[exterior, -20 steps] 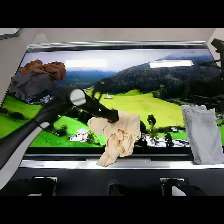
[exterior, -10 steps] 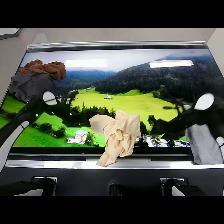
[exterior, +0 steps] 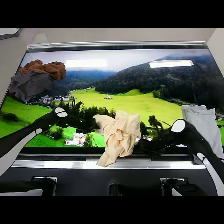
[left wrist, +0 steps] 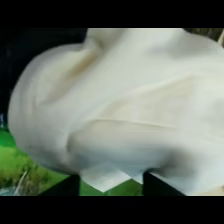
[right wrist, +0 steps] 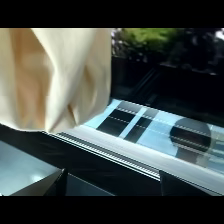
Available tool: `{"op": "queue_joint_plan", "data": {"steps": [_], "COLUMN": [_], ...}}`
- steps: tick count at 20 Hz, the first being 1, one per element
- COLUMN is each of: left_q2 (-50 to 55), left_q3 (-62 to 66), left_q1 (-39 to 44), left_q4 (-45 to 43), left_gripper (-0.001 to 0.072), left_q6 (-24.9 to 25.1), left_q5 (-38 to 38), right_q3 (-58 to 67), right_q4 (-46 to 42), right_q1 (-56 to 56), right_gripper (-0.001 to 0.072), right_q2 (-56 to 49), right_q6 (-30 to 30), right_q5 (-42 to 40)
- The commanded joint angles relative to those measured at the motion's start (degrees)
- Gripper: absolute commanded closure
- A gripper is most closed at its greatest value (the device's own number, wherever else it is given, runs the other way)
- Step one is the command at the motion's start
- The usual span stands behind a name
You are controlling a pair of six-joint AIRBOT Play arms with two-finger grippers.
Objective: Fold the shirts.
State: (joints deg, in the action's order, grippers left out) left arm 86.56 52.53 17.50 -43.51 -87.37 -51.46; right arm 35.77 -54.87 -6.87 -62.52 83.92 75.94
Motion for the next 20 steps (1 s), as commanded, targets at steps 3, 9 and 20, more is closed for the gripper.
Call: {"op": "queue_joint_plan", "data": {"steps": [3, 9, 20], "left_q2": [0.28, -5.20, -42.84], "left_q3": [-0.42, -0.22, 33.14], "left_q1": [0.24, -0.50, -11.82], "left_q4": [2.16, 1.70, -15.47], "left_gripper": [0.0670, 0.0673, 0.0674], "left_q6": [-0.31, 0.98, -1.88], "left_q5": [5.03, 7.28, 10.67], "right_q3": [-3.19, -2.16, 51.08], "right_q4": [9.07, 9.40, -29.35], "right_q1": [-10.05, -13.33, 8.87], "right_gripper": [0.0012, 0.0672, 0.0672], "right_q2": [-3.82, -6.91, 26.43], "right_q6": [-0.33, 2.84, 2.86], "right_q5": [-13.51, -22.29, -24.48]}}
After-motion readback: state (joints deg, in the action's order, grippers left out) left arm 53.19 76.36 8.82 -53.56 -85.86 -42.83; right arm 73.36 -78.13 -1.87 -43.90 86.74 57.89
